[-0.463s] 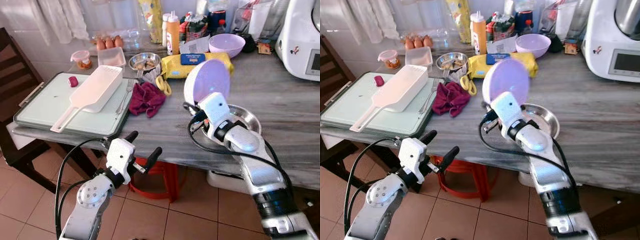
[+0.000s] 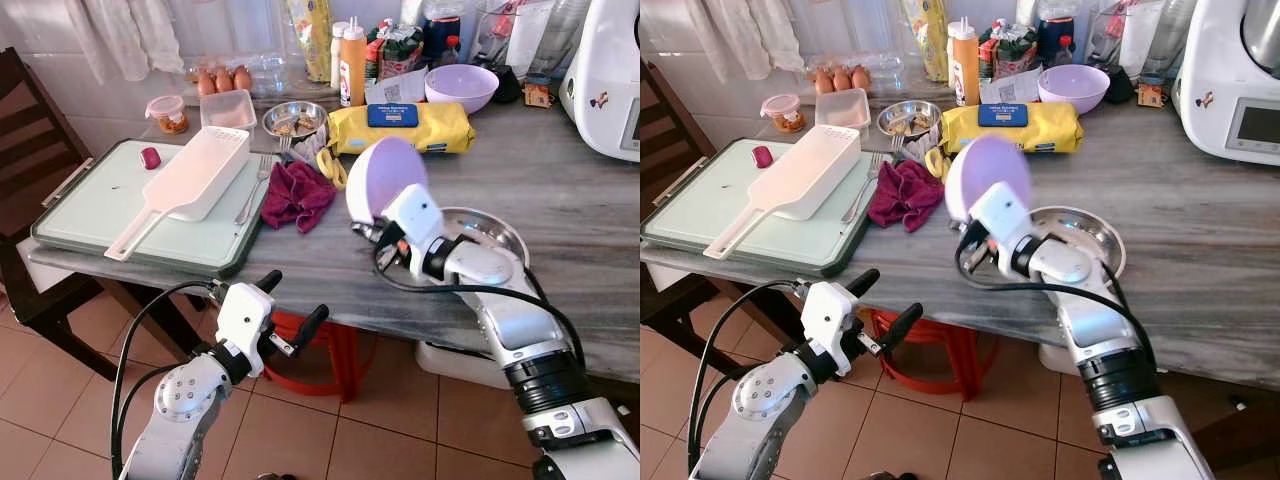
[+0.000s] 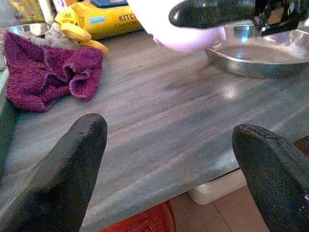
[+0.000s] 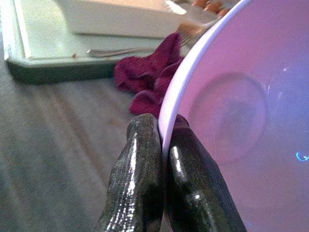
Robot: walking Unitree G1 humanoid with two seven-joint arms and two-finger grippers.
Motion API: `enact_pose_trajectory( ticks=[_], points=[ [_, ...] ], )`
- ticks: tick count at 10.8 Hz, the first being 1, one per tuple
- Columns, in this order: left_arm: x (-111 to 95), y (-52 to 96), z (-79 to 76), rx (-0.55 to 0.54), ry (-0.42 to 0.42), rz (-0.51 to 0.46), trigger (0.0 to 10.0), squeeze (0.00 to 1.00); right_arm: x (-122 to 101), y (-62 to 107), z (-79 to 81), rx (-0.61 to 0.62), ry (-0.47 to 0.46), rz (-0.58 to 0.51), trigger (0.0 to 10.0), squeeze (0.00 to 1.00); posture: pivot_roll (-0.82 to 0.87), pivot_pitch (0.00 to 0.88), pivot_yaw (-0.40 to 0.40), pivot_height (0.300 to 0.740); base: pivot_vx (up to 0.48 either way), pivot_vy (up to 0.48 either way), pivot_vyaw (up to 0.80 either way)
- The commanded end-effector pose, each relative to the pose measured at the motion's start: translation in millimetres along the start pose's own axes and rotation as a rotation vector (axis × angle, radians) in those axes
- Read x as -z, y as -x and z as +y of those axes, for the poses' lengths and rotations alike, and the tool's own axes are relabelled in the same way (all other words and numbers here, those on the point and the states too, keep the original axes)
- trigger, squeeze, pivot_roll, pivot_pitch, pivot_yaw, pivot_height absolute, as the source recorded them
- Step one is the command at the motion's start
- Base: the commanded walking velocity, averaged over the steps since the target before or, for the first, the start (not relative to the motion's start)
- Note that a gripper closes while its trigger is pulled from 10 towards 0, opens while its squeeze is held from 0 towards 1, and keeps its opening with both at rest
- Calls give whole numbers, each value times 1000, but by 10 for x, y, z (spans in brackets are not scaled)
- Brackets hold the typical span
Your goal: Setting the table
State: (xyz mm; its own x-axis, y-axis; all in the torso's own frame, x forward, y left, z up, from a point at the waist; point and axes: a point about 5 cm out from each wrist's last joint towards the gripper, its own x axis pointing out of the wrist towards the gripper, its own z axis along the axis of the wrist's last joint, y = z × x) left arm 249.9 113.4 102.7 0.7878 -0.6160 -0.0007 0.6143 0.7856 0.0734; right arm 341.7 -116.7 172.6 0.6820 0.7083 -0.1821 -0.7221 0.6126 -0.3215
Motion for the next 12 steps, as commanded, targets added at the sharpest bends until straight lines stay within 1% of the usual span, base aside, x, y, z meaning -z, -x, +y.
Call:
enact_pose_trajectory(
  ticks=[1,4,5,7,9,10,12],
  points=[
    [-17,13,-11,12,-7,4,10000,0,-47,-35,25,-40,16,-2,10000,0,-101,116,90,740,0,0,0],
    [-16,25,-22,10,2,7,10000,0,56,-23,21,-42,3,40,10000,0,-94,114,90,740,0,0,0],
    [-15,23,-30,10,11,7,10000,0,90,-4,13,-33,-4,54,10000,541,-95,114,89,740,0,0,0],
    [-13,13,-39,15,16,6,10000,0,139,14,-1,-26,2,79,10000,894,-102,113,91,740,0,0,0],
    [-17,4,-39,17,15,5,10000,0,140,22,-21,-16,6,79,10000,945,-102,112,93,740,0,0,0],
    [-16,-2,-41,19,17,7,10000,0,135,23,-33,-7,7,76,10000,1000,-103,109,95,740,0,0,0],
    [-13,-10,-40,20,17,10,10000,0,127,24,-39,-4,10,73,10000,1000,-104,108,95,740,0,0,0]
  ],
)
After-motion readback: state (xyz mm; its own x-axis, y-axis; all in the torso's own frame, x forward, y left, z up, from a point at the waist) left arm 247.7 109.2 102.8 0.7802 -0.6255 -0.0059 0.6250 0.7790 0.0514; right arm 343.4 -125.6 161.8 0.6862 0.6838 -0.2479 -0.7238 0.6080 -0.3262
